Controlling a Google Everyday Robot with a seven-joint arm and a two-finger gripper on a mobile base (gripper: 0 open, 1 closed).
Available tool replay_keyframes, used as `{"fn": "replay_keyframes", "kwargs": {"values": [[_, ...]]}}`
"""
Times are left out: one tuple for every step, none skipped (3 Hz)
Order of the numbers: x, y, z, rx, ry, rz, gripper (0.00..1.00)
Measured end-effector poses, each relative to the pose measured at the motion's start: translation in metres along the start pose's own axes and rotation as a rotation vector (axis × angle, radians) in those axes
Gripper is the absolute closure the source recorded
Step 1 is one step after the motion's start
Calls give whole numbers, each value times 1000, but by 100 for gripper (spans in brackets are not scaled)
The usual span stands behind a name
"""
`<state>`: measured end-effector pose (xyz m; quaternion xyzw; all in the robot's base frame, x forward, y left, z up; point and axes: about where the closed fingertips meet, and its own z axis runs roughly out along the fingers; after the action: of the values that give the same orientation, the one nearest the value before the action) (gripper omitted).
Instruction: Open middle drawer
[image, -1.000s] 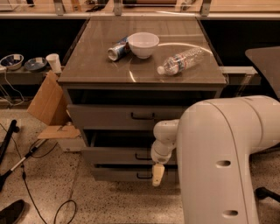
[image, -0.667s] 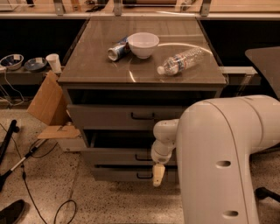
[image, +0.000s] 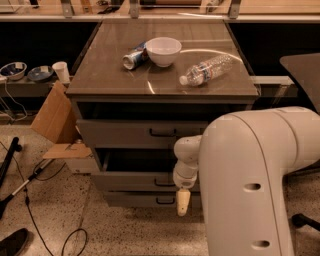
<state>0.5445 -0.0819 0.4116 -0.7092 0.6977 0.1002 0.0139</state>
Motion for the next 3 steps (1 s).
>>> {"fn": "replay_keyframes", "kwargs": {"values": [[5, 15, 2, -60, 31, -35, 0], [4, 16, -3, -60, 31, -35, 0], [6, 30, -2, -121, 53, -64, 0]]}}
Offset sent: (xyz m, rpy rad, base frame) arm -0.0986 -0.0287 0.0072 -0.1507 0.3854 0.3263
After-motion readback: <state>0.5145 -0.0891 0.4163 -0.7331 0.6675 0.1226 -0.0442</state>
